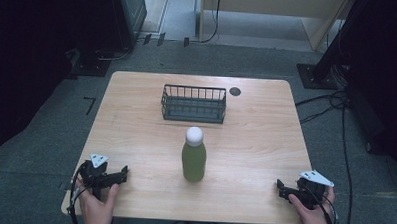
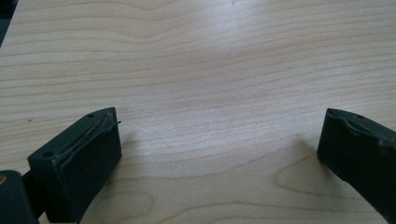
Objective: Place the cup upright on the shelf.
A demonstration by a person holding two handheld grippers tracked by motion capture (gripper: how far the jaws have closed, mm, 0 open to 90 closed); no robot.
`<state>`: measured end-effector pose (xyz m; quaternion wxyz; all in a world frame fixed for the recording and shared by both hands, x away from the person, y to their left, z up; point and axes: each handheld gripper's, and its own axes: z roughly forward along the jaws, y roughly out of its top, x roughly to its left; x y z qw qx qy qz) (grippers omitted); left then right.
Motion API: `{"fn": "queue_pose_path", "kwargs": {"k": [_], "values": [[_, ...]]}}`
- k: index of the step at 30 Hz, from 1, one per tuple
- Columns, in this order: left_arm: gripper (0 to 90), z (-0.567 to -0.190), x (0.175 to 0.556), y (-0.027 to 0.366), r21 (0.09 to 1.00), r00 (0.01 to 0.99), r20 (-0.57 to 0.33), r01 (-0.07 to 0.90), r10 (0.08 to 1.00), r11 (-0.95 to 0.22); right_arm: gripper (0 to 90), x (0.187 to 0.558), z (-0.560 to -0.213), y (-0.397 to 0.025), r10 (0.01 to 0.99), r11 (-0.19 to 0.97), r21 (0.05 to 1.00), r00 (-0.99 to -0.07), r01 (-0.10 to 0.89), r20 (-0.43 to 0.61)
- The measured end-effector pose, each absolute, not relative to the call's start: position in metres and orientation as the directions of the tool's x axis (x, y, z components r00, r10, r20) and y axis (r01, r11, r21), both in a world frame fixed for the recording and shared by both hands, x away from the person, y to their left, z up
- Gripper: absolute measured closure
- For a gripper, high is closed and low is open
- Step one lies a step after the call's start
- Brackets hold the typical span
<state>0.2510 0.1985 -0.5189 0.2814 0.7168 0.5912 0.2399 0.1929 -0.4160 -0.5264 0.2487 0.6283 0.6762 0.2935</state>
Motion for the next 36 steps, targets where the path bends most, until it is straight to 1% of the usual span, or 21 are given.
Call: {"fn": "queue_pose_path", "kwargs": {"k": [2,6,17,18,21,24,36], "values": [[0.0,-0.519,0.251,0.199,0.687,0.185,0.011,0.713,0.983,-0.142,0.0,0.192,-0.526,-0.416,0.997,0.026,0.707,-0.074,0.707,0.038],[0.0,-0.519,0.251,0.199,0.687,0.178,0.012,0.713,0.984,-0.138,0.0,0.191,-0.52,-0.414,0.992,0.0,0.714,-0.087,0.7,0.086],[0.0,-0.519,0.251,0.199,0.687,0.179,0.012,0.713,0.984,-0.138,0.3,0.19,-0.498,-0.387,0.983,0.048,0.749,-0.163,0.66,0.08],[0.0,-0.519,0.251,0.199,0.687,0.179,0.012,0.713,0.984,-0.138,0.6,0.191,-0.493,-0.38,0.98,0.064,0.759,-0.184,0.648,0.074],[0.0,-0.519,0.251,0.199,0.687,0.179,0.012,0.713,0.984,-0.138,0.7,0.191,-0.49,-0.374,0.976,0.066,0.762,-0.2,0.644,0.084],[0.0,-0.519,0.251,0.199,0.687,0.179,0.012,0.713,0.984,-0.138,0.8,0.193,-0.483,-0.358,0.967,0.093,0.771,-0.241,0.63,0.08],[0.0,-0.519,0.251,0.199,0.687,0.179,0.012,0.713,0.984,-0.138,1.1,0.2,-0.478,-0.326,0.951,0.136,0.776,-0.301,0.616,0.073]]}}
